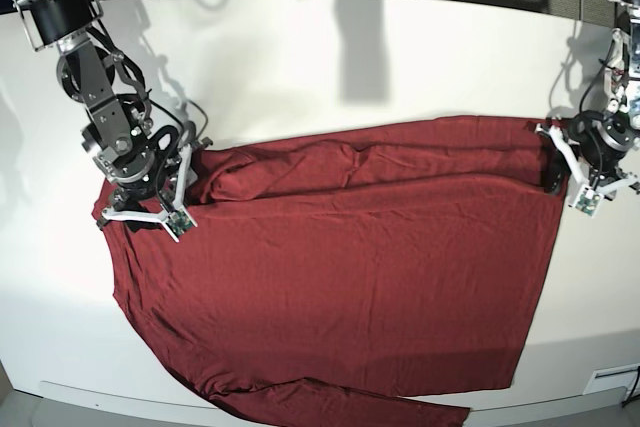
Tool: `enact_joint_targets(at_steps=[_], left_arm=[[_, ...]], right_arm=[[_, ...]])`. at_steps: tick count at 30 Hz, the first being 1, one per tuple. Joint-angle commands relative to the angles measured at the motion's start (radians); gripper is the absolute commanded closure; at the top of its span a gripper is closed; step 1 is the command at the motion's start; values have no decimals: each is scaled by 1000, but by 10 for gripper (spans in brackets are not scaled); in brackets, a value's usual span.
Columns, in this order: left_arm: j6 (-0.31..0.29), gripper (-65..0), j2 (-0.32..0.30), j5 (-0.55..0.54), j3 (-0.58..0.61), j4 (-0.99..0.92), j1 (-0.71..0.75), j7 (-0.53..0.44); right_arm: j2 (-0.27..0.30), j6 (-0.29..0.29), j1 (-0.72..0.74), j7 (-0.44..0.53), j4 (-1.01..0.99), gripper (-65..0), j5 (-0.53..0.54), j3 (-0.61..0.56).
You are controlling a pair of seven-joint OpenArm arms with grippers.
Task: Fold the T-shirt properly
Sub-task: 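Grasp the shirt's shoulder edge with both grippers and lift it, then adjust both grippers' hold on the lifted shoulder edge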
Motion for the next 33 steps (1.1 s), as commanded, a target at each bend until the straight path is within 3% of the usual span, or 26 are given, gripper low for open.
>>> enact_joint_targets(at_steps=[1,3,6,9,13,16,20,23,27,29,31,33], left_arm=[[23,-234,-20,-4,-8,13,-17,-2],[29,-234,-20,-5,-8,13,-16,31],[19,-224,-23,-40,-8,13,-15,71],[-76,-215,-37,-38,-8,21,-13,89],[-122,-215,-85,-38,-8,74,-13,201],[-212,-215,-127,-38,-8,111,-2,256],[-247,-215,-147,11,-4,135,37,188],[-247,-215,-162,152,55,135,76,70],[-247,-215,-206,421,212,133,121,-56],[-227,-215,-217,508,280,123,121,-71],[-184,-215,-220,529,323,107,112,-71],[-185,-215,-220,532,348,77,97,-71]], right_arm=[[13,-32,26,15,13,-306,3,10],[13,-70,26,16,13,-306,5,10],[13,-76,25,16,23,-306,5,10],[17,-75,22,6,61,-306,4,10],[40,-75,22,-16,141,-306,-2,10],[57,-75,22,-49,189,-306,5,10],[57,-75,19,-86,203,-306,6,10],[57,-75,5,-112,203,-306,5,10],[57,-75,-6,-138,203,-306,5,10],[57,-75,-6,-155,203,-306,5,10],[57,-75,-6,-175,203,-306,5,10],[57,-75,-6,-191,203,-306,5,10]])
